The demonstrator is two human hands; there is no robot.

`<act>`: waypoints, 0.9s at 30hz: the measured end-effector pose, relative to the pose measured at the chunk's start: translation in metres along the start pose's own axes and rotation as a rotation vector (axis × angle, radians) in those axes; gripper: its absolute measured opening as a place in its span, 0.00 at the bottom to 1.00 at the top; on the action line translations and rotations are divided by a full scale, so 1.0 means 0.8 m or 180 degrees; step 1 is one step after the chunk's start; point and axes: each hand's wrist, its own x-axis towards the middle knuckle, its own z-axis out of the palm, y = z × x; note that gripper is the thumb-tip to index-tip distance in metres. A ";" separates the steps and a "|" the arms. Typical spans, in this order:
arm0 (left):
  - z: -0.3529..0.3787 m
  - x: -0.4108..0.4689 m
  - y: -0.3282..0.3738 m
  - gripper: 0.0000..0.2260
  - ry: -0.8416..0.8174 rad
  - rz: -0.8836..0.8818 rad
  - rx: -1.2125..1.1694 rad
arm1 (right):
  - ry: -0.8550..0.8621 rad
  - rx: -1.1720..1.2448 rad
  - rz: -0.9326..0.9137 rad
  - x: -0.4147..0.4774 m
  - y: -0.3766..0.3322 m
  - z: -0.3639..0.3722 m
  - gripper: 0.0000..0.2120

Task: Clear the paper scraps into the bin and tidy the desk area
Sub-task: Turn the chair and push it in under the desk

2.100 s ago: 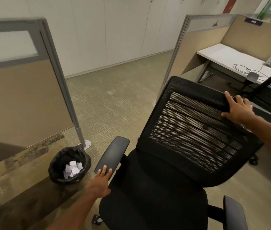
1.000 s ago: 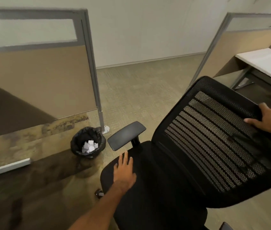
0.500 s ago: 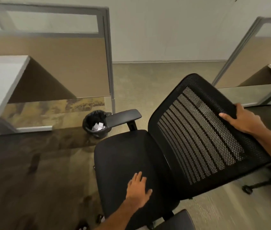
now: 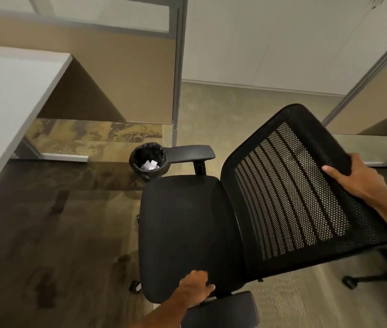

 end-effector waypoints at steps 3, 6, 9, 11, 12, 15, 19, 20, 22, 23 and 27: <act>0.004 -0.011 -0.010 0.22 -0.0143 -0.0103 -0.0027 | 0.0177 -0.0057 -0.0133 -0.014 -0.004 0.007 0.40; 0.001 -0.021 -0.020 0.21 -0.0024 -0.0199 -0.0083 | 0.0270 -0.0099 -0.0238 -0.023 -0.013 0.014 0.42; -0.010 -0.031 -0.025 0.18 0.0292 -0.0219 -0.0211 | 0.0264 -0.0066 -0.0354 -0.032 -0.026 0.022 0.42; -0.017 -0.035 -0.026 0.16 0.0532 -0.0196 -0.0381 | 0.0211 0.0028 -0.0370 -0.039 -0.035 0.026 0.39; -0.020 -0.036 -0.024 0.15 0.0668 -0.0171 -0.0465 | 0.0196 0.0079 -0.0371 -0.042 -0.038 0.029 0.38; -0.023 -0.045 -0.019 0.15 0.1023 -0.0111 -0.0727 | 0.0175 0.0094 -0.0381 -0.054 -0.047 0.034 0.36; -0.020 -0.055 -0.010 0.25 0.1359 0.0063 -0.0934 | 0.0158 0.0076 -0.0416 -0.072 -0.057 0.041 0.37; -0.019 -0.059 -0.005 0.27 0.1446 0.0133 -0.0963 | 0.0175 0.0057 -0.0466 -0.076 -0.062 0.042 0.37; -0.020 -0.070 0.007 0.30 0.1607 0.0230 -0.1050 | 0.0143 0.0038 -0.0562 -0.084 -0.072 0.044 0.37; -0.022 -0.076 0.015 0.31 0.1676 0.0262 -0.1074 | 0.0086 0.0051 -0.0557 -0.087 -0.077 0.044 0.36; -0.035 -0.099 0.050 0.32 0.1850 0.0397 -0.1254 | -0.0118 0.0303 -0.0350 -0.096 -0.094 0.048 0.29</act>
